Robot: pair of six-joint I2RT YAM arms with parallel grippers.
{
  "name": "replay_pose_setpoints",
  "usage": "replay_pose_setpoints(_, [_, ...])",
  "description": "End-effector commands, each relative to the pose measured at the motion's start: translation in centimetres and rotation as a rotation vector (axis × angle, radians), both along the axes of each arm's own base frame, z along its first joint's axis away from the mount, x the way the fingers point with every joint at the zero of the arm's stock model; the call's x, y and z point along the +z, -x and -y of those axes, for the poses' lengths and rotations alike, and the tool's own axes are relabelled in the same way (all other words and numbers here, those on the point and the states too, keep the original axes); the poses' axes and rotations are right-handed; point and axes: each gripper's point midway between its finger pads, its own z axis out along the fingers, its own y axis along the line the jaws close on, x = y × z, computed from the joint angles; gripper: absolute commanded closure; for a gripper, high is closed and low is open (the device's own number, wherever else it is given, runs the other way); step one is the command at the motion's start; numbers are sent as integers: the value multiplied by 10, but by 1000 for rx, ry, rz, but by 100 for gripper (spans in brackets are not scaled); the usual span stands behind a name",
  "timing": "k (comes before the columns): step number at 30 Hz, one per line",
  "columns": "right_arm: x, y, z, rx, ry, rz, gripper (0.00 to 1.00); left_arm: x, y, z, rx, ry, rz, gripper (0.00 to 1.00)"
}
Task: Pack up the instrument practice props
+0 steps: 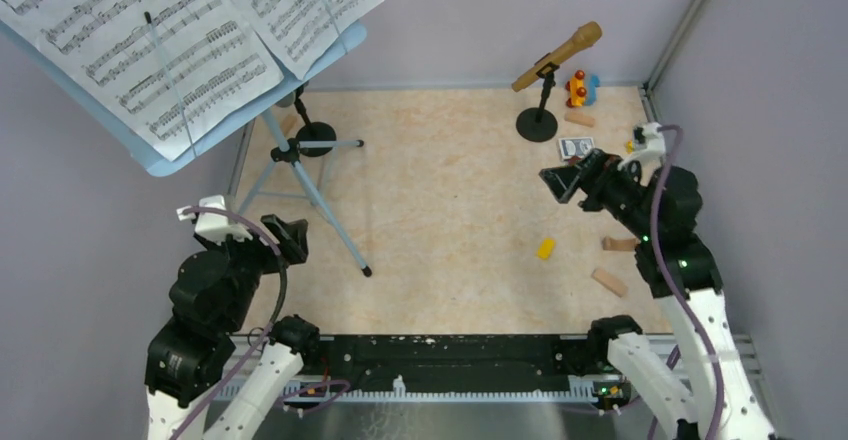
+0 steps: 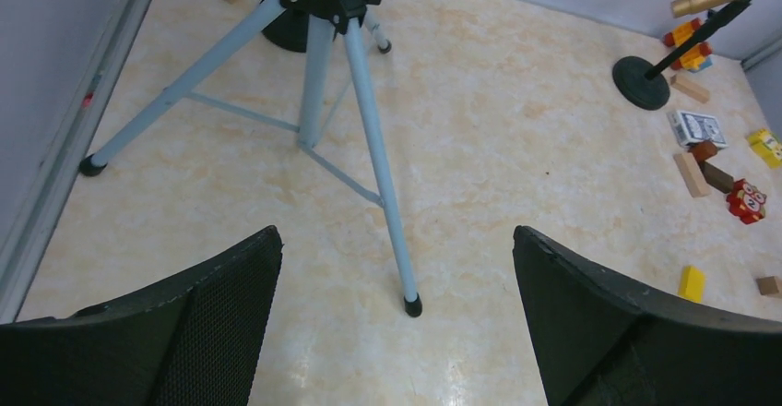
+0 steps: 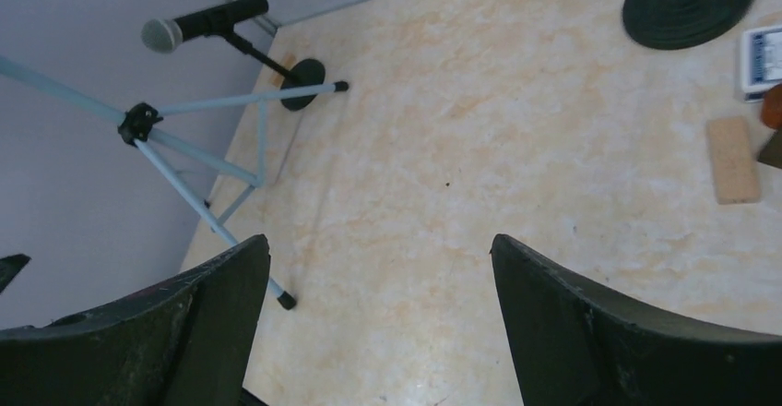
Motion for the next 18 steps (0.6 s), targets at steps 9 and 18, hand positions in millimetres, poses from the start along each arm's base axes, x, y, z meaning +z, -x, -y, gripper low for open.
replay_pose_setpoints(9, [-15,-39,-244,403,180,285,11,42,21,-37,206,48,-60,1])
replay_pose_setpoints(18, [-25,-22,-415,658,84,515,11,15,32,-26,163,113,-126,1])
